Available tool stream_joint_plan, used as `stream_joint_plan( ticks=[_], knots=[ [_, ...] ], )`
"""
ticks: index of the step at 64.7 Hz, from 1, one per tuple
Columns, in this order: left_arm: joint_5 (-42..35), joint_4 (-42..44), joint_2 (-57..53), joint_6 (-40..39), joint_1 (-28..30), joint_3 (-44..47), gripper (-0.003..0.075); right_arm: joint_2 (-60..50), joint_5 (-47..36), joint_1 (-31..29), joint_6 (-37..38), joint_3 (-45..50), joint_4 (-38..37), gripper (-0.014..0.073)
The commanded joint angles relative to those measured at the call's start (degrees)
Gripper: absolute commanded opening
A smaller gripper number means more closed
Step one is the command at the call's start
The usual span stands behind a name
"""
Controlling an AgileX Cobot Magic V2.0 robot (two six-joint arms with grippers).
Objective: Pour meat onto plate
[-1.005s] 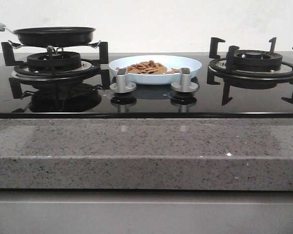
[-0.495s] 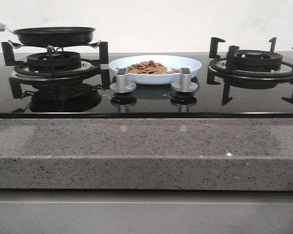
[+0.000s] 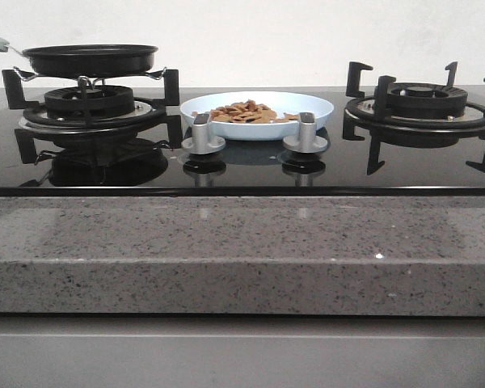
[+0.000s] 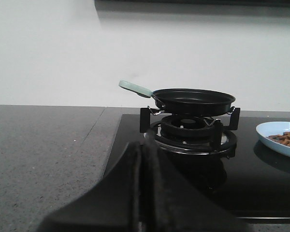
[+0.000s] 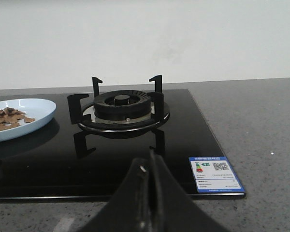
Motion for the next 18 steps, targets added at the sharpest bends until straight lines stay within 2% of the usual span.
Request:
stream_joint_plan(
  ticks=[1,18],
  knots=[
    [-4.8,-0.3,-1.0,-0.5,-0.4,0.3,-0.002,-0.9,-3.2,-0.3,-0.3,-0.3,-0.5,-0.0115],
    [-4.8,-0.3,-1.0,-0.5,-0.4,0.3,-0.002,-0.9,0.4,-0.3,-0.3,-0.3,-0.5,-0.0115]
  ],
)
